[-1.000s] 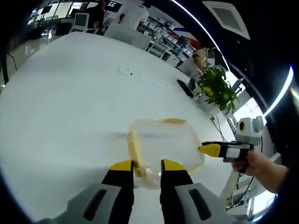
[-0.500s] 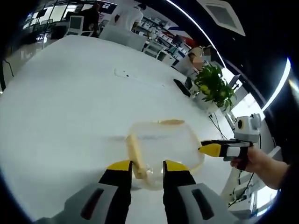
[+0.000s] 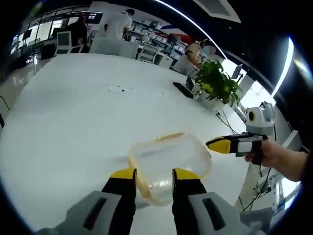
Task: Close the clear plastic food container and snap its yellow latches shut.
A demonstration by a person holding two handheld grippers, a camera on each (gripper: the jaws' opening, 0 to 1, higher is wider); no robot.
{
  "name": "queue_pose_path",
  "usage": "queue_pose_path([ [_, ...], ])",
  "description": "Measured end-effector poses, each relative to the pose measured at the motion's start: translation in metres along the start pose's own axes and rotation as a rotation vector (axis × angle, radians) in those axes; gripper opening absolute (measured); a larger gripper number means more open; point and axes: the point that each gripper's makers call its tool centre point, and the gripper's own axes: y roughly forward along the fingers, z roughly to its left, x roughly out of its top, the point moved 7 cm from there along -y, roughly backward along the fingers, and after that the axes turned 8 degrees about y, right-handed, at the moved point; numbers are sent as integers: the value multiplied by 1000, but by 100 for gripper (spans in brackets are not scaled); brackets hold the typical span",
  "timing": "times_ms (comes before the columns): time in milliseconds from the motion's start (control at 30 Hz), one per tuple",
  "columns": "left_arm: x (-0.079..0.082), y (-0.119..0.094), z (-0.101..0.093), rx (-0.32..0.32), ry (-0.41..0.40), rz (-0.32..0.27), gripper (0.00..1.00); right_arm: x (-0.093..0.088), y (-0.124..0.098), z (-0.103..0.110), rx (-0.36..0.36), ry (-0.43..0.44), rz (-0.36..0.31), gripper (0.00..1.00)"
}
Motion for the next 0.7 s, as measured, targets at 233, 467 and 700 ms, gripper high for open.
queue_pose_path([
  [233,8,8,-5,-8,116,17,21,4,10,8,31,-16,15,12],
  [467,12,18,-15,-34,273,45,21,5,22,14,53,-61,44,10],
  [700,13,24,-24,-62,346,65,21,8,27,22,72,-76,48,10],
])
